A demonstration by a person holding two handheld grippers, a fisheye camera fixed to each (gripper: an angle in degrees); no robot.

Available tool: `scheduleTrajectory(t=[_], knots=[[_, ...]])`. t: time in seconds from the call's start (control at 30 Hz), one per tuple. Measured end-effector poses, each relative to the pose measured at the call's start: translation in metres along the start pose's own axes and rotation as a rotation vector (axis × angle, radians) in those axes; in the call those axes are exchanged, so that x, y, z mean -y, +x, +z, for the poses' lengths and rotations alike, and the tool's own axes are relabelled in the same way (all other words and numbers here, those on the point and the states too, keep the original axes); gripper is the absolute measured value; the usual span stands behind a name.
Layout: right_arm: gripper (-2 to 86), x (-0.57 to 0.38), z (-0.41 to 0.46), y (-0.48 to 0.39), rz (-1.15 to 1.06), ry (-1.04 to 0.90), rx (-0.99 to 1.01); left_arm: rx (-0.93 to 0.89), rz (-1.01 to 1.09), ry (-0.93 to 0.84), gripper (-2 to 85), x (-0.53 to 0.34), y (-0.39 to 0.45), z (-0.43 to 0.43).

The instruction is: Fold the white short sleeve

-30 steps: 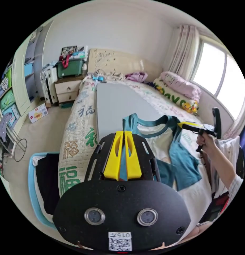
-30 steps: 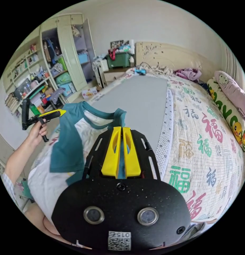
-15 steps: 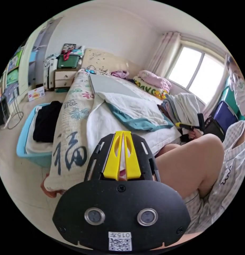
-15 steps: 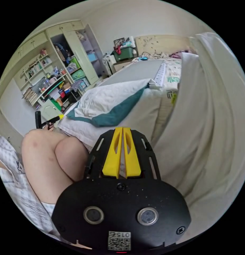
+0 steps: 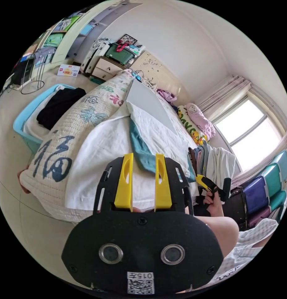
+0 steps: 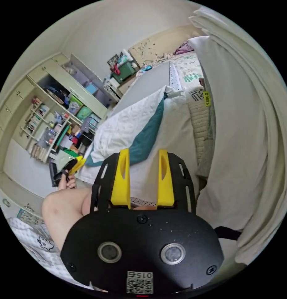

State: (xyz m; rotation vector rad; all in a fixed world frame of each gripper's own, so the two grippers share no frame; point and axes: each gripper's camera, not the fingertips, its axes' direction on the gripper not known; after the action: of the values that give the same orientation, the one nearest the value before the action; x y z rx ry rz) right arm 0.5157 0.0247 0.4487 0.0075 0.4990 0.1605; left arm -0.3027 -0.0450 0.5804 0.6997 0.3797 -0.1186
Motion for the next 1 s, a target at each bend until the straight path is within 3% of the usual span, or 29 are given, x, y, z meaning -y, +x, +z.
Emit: scheduleTrajectory(t=[0.13,0.4,0.53,0.73,1.0], knots=[[4.6,0.002,-0.007,0.01,-0.008,0.012,0.178,-0.039,0.021,-0.085,7.2,0.012,0.001,0.013],[7.9,-0.001,-0.022,0.016,0.016,-0.018,0.132,-0.102,0.007,-0.097,4.9,0.017,-0.014,0.004],[7.8,0.004,-0.008,0.025,0.099,-0.041,0.249,-0.158,-0.023,-0.111,5.6,0.02,-0.025,0.008],[0.6,0.002,-0.01,0.013,0.064,-0.004,0.181,-0.168,-0.016,-0.095,0.1,0.028,-0.023,0.005],[-0.4,-0.018,-0.047,0.002,-0.014,0.028,0.241,-0.25,0.061,-0.045,-0.6,0.014,-0.009,-0.038]])
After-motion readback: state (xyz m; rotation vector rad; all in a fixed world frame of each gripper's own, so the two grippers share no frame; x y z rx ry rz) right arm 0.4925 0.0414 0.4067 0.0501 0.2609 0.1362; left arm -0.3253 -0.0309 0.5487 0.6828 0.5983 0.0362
